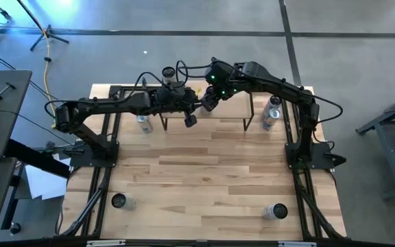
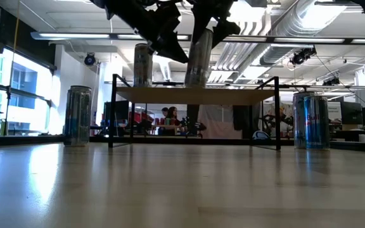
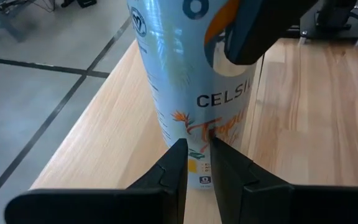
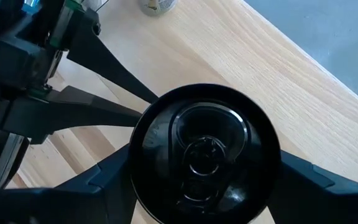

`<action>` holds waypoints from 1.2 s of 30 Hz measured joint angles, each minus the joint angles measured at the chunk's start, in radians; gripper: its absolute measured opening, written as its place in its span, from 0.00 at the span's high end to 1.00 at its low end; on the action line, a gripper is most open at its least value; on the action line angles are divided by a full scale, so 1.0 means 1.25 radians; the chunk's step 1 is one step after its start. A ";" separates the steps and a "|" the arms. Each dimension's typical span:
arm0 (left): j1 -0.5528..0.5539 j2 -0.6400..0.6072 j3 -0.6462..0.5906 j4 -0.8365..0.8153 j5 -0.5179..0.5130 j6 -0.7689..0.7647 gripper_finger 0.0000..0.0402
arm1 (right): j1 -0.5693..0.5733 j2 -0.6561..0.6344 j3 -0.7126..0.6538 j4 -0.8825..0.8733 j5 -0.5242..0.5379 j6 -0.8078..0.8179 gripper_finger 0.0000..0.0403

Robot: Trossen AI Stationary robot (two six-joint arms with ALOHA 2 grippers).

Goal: Place canned beverage on shelf
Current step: Put the bottom right black soda can on the shelf

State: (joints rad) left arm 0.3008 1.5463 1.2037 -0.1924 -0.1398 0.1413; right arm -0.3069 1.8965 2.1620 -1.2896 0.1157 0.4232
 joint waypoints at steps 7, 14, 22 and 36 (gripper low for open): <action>0.000 -0.026 -0.001 -0.021 -0.008 0.039 0.88 | 0.000 0.000 0.000 0.023 -0.003 -0.005 0.34; 0.014 -0.058 -0.001 -0.021 -0.022 0.059 0.88 | 0.000 0.000 0.000 0.025 -0.015 -0.031 0.34; 0.022 -0.043 -0.001 -0.025 -0.024 0.056 0.88 | -0.001 0.000 0.000 0.025 -0.008 -0.052 0.30; 0.025 -0.054 -0.001 -0.039 -0.078 0.059 0.88 | -0.001 0.000 0.001 0.047 0.012 -0.057 0.25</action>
State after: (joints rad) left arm 0.3319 1.4788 1.2022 -0.2413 -0.2371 0.2155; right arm -0.3080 1.8961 2.1632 -1.2304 0.1310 0.3521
